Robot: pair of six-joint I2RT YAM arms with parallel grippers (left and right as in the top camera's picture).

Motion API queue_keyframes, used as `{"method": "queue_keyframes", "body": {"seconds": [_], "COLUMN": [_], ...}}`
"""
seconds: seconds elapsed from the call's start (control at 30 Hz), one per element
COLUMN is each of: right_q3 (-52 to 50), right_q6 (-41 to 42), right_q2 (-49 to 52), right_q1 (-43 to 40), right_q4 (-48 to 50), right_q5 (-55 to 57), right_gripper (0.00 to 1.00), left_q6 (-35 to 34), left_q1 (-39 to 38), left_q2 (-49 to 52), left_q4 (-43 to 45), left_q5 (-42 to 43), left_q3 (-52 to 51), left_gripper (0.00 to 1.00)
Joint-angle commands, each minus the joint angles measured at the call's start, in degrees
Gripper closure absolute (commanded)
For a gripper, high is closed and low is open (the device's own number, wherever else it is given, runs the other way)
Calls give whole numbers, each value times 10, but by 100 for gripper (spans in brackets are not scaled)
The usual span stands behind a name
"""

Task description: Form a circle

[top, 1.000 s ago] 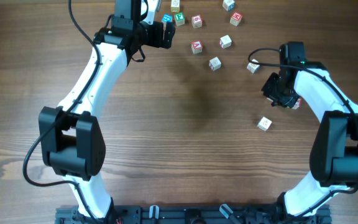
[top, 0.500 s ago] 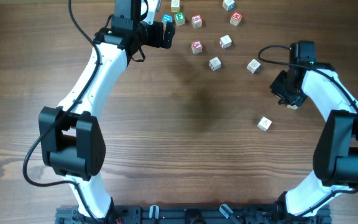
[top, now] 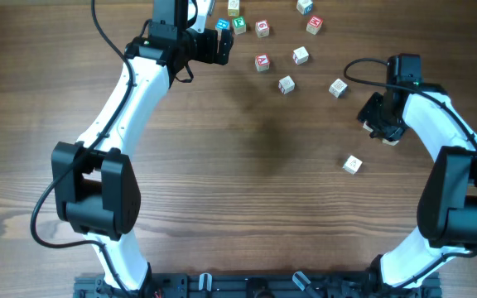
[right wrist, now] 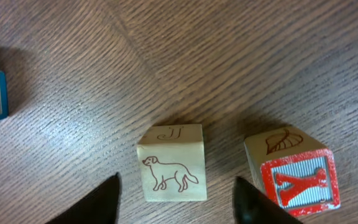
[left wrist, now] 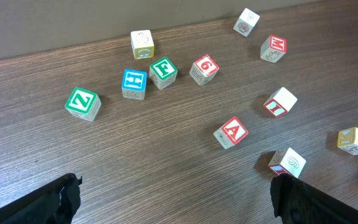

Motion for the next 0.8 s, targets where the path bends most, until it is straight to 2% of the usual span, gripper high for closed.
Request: {"method": "queue_keyframes", "body": {"seconds": [0.0,0.1,0.17,0.2,0.37,0.57,0.6,0.67,0.73,0.77], "right_q3": [-2,-1,5,11,63,100,100,100,97,85], "right_q6": [2,1,1,1,-3,-8,13,111,249,345], "right_q2": [10,10,9,8,-12,-89,-99,-105,-103,-103], "right_q1": [0,0,0,0,0,-1,-2,-8,-17,-26], "right_q4": [-7,-22,-35,-44,-101,-156,-166,-204,-258,-280], "right_q5": [-9,-16,-26,-26,-26,-17,-4,37,67,66], "right_gripper": [26,16,2,0,0,0,0,0,0,0], "left_q6": [-2,-2,-2,-2,-2,-2,-2,-2,-2,-2], "left_q1": [2,2,2,2,2,2,2,2,2,2], "left_q2": [5,5,5,5,5,5,5,5,5,5], "left_q4": [-1,-1,-1,-1,-1,0,-1,-1,-3,-8], "left_q5": [-1,-1,-2,-2,-2,-2,-1,-1,-1,-1], "left_q3": [-3,-3,-3,-3,-3,-3,-3,-3,-3,-3], "left_gripper": [0,0,0,0,0,0,0,0,0,0]}}
